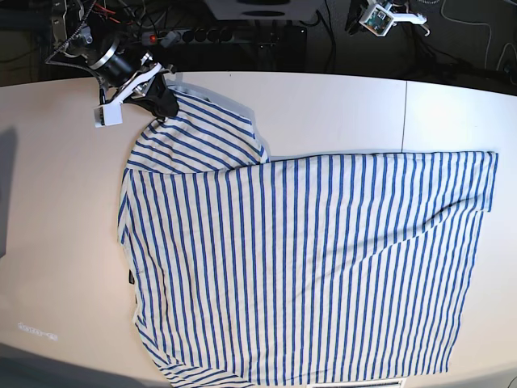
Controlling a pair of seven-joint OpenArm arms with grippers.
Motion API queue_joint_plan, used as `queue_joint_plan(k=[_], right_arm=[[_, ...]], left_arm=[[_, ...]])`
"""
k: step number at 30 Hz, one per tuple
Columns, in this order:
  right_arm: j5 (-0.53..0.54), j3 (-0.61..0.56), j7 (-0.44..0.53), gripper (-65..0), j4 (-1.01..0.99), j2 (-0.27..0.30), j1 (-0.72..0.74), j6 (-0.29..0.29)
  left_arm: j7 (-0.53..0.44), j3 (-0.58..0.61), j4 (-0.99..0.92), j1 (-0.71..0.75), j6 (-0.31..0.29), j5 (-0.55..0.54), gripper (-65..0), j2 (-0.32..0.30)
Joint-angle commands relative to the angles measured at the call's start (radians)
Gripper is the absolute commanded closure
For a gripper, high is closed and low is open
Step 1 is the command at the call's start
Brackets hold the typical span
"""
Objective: Fold the T-shirt properly
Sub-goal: 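Grasp the shirt's shoulder corner with the right gripper, then grasp the opposite shoulder edge of the shirt with the left gripper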
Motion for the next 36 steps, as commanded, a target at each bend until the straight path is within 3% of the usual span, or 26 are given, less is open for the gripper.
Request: queue_joint_plan(k=[1,5,7,12,21,24,28,36], right_arm=[[-0.048,0.002,-0.022,0.0,-0.001,0.009,-0.003,-0.004],[-0.050,0.002,-0.022,0.0,-0.001,0.009,-0.003,-0.003],[-0.061,0.002,-0.022,0.0,-0.001,0.010,-0.003,-0.004],[-0.080,0.002,-0.018,0.0,-0.001,0.009,-0.003,-0.003],[-0.102,0.002,-0.018,0.0,-0.001,0.009,-0.001,-0.004],[-0.106,0.002,-0.018,0.0,-0.001,0.009,0.000,-0.004],[-0.106,0.002,-0.018,0.0,-0.001,0.009,0.000,-0.004],[-0.106,0.002,-0.018,0.0,-0.001,0.009,0.000,-0.003]], left_arm=[[-0.006,-0.034,0.042,0.015,-0.007,-0.024,-8.1,-0.004],[-0.013,-0.212,0.106,0.011,-0.006,-0.151,-27.4,-0.004],[-0.030,-0.309,0.104,-0.009,-0.006,-0.221,-33.8,-0.004],[-0.017,-0.453,0.030,-0.127,-0.006,-0.330,-34.3,-0.053],[0.032,-0.465,-0.402,-0.456,-0.009,-0.426,-37.8,-0.191],[0.098,-0.465,-0.539,-0.572,-0.064,-0.480,-37.8,-0.225],[0.114,-0.465,-0.693,-0.687,-0.103,-0.525,-37.8,-0.263],[0.196,-0.465,-0.865,-0.770,-0.290,-0.710,-37.8,-0.283]])
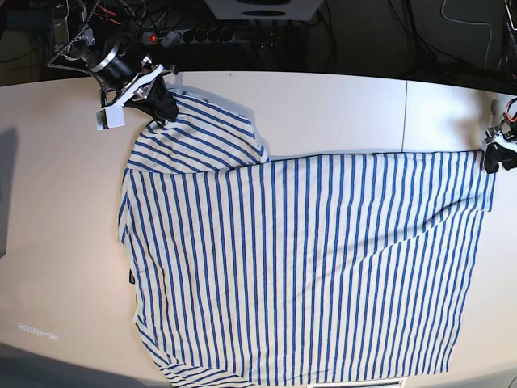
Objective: Fold the T-shirt properly
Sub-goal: 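Grasp the opposite shoulder edge of the shirt with the left gripper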
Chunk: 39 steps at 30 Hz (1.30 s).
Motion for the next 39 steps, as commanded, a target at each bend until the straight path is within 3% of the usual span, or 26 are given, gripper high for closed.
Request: queue_joint_plan(k=[1,3,6,14,25,27,31,36,39], right_arm=[[-0.045,0.003,-0.041,0.0,-0.002,0.009,-0.009,-0.003],[-0.045,0.003,-0.041,0.0,-0.002,0.009,-0.009,-0.003],[-0.045,0.003,-0.041,0.0,-0.002,0.009,-0.009,-0.003],[-0.045,0.003,-0.041,0.0,-0.002,0.009,-0.003,-0.003],[-0.045,0.003,-0.041,0.0,-0.002,0.009,-0.003,-0.003],[-0.045,0.003,-0.041,0.0,-0.002,0.009,-0.003,-0.003],[-0.045,0.003,-0.041,0.0,-0.002,0.009,-0.003,-0.003],[-0.067,0.003,-0.042,0.0,-0.002,0.009,-0.003,-0.003],[-0.063,0.005,-0.046,0.0,0.000,0.009,-0.003,-0.003]], left_arm=[[0.017,-0.007,0.003,-0.003,-0.053,-0.026,-37.8,-0.024],[0.050,-0.004,-0.003,-0.003,-0.084,-0.065,-37.8,-0.023],[0.067,0.008,-0.005,-0.003,-0.085,-0.086,-37.8,-0.021],[0.083,0.131,-0.030,-0.039,-0.088,-0.063,-37.8,0.011],[0.133,0.152,-0.037,-0.097,-0.089,-0.065,-36.8,0.029],[0.100,0.152,-0.037,-0.097,-0.089,-0.066,-28.6,0.029],[0.011,0.152,-0.037,-0.097,-0.089,-0.065,-1.1,0.029],[0.008,0.151,-0.036,-0.099,-0.097,-0.062,0.0,0.026],[0.032,0.128,-0.036,-0.099,-0.164,-0.085,0.0,0.023]])
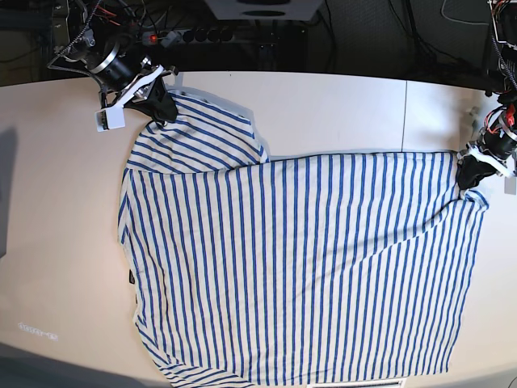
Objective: Fold the T-shirt properly
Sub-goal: 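Grasp the opposite shoulder edge of the shirt with the left gripper, then lift the shirt with both grippers and drag it to straighten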
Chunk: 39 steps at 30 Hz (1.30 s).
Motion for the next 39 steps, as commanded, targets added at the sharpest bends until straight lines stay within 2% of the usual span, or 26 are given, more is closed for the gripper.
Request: queue_joint_plan(k=[1,8,13,17,26,33,39], right_arm=[[-0.041,0.010,-0.047,0.0,0.004,0.009,-0.010,-0.002],[0.102,0.159,-0.146,0.0,0.079,0.011,-0.010,0.062],[0.183,0.263,-0.170,0.0,0.121,0.033,-0.009,0.103],[0.221,0.301,-0.178,0.0,0.162,0.062,-0.009,0.125],[0.221,0.304,-0.183,0.0,0.300,0.125,0.029,0.125],[0.216,0.301,-0.183,0.0,0.312,0.189,0.137,0.125],[0.134,0.214,-0.175,0.0,0.303,0.253,0.231,0.124]], left_arm=[[0.021,-0.021,0.006,-0.002,-0.032,-0.025,0.0,-0.022],[0.179,-0.141,0.043,0.003,-0.032,-0.231,0.0,-0.065],[0.199,-0.156,0.111,0.003,-0.032,-0.266,0.0,-0.116],[0.224,-0.156,0.190,0.003,-0.032,-0.295,0.0,-0.144],[0.222,-0.153,0.261,-0.005,-0.032,-0.273,0.0,-0.168],[0.177,-0.152,0.255,-0.005,-0.032,-0.175,0.0,-0.166],[0.155,-0.129,0.255,-0.006,-0.032,-0.161,0.0,-0.166]])
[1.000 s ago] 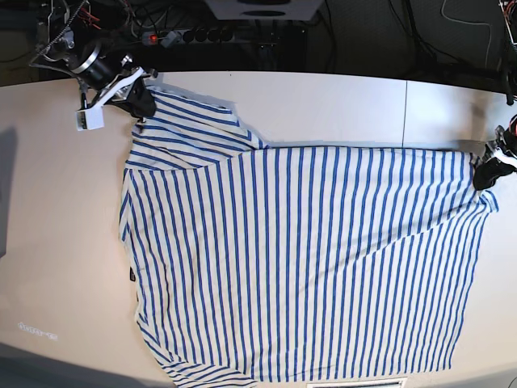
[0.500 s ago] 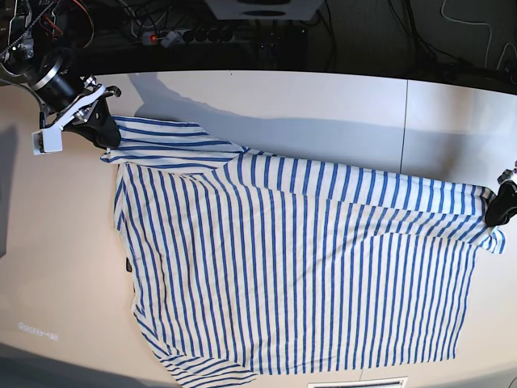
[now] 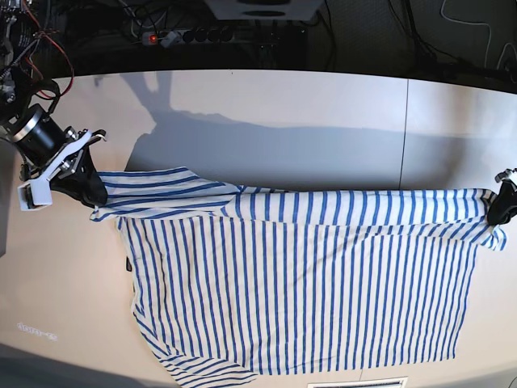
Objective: Fold the T-shirt properly
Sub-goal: 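Lift the shirt with both grippers and drag it to straighten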
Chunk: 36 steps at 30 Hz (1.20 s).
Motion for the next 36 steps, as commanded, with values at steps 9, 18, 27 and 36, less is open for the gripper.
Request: queue_joint_plan(k=[9,18,27,36], right_arm=[[-0.065,-0.183,0.036,0.0,-0.156,0.047,0.197,0.080],[-0.081,-0.332,0.037,0.0,-0.391,0.045,0.446,0.081],[-0.127,-0.535,0.036,0.0,-0.559,0.039,0.679,0.080],[-0.171,-0.561,0.055,-21.4,-0.650,0.003,0.738,0.077]], left_arm=[[-0.074,0.202,-0.145,-0.236,-0.017,0.127,0.0,-0.026],[-0.093,0.314,-0.381,-0.478,-0.017,0.162,0.0,-0.018],[-0.156,0.343,-0.472,-0.539,-0.017,0.211,0.0,0.007],[-0.179,0.342,-0.480,-0.540,-0.017,0.233,-35.7,0.010]])
